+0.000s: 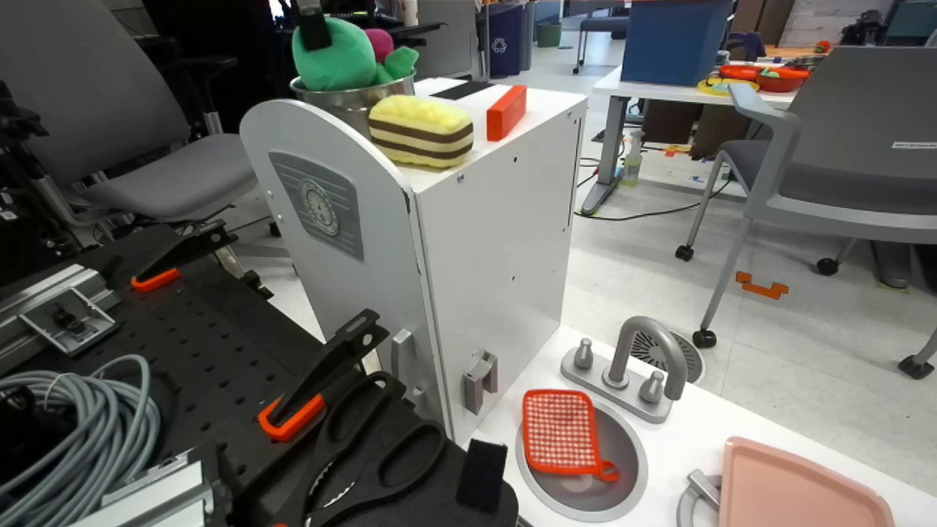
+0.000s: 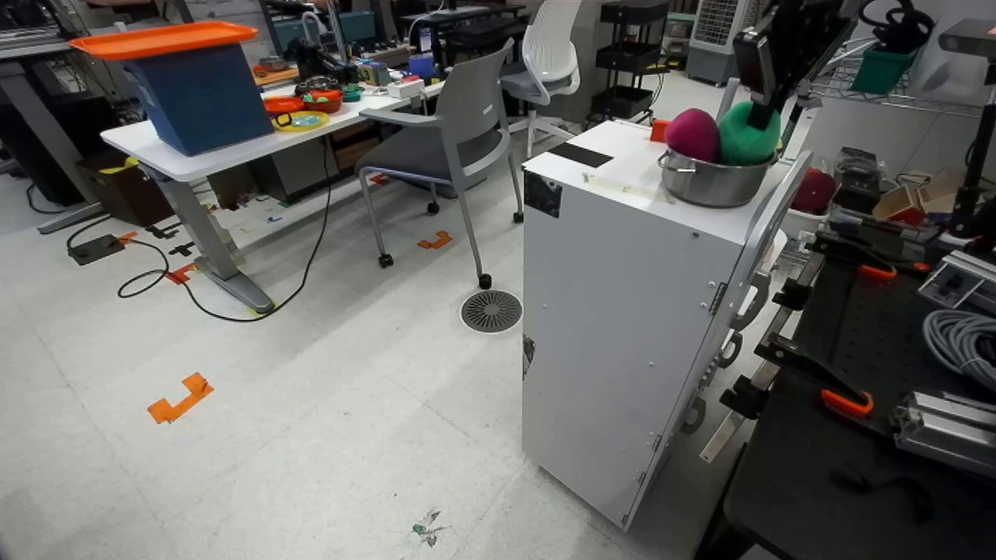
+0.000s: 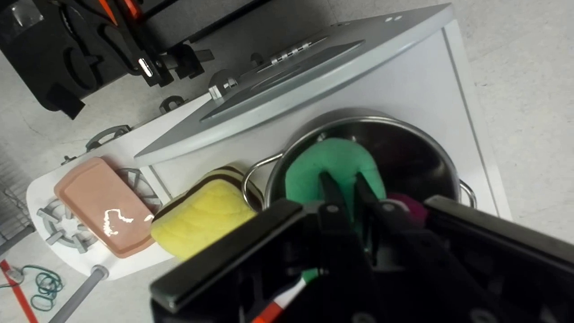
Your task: Remove the green plushy from the pot and put it on top of the cupboard
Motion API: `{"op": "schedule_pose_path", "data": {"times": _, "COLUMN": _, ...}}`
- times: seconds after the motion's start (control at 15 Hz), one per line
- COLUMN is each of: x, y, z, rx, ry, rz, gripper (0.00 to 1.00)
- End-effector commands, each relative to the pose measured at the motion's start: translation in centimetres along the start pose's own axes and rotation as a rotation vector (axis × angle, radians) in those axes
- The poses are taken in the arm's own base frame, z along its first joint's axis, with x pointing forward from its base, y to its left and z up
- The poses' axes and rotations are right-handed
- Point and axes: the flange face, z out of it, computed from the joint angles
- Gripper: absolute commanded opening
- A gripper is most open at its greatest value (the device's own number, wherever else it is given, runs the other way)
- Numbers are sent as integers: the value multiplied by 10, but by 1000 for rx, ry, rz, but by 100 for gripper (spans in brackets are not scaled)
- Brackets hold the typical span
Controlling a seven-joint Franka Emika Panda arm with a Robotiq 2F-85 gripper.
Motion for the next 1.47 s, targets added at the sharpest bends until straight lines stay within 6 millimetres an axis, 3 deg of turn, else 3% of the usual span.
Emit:
{"op": "schedule_pose_path", "data": {"times": 0.0, "x": -12, "y": -8, "z": -33, "rx": 35, "ry": 59, "rz": -36, "gripper": 2}}
{"op": "schedule_pose_path", "data": {"times": 0.33, "x": -18, "y": -10, "z": -68, "rx": 39, "ry": 145, "rz": -46, "gripper": 2}}
{"op": "schedule_pose_path", "data": {"times": 0.8, "x": 0, "y": 22, "z": -98, "rx": 51, "ry": 216, "rz": 67, "gripper": 2}}
{"op": "schedule_pose_path", "data": {"times": 1.13, "x": 18, "y": 48, "z": -98, "rx": 13, "ry": 229, "rz": 162, "gripper": 2}}
{"op": "schedule_pose_path", "data": {"times": 1.4, "x": 34, "y": 57, "z": -84, "rx": -5, "ry": 197, "rz": 209, "gripper": 2}}
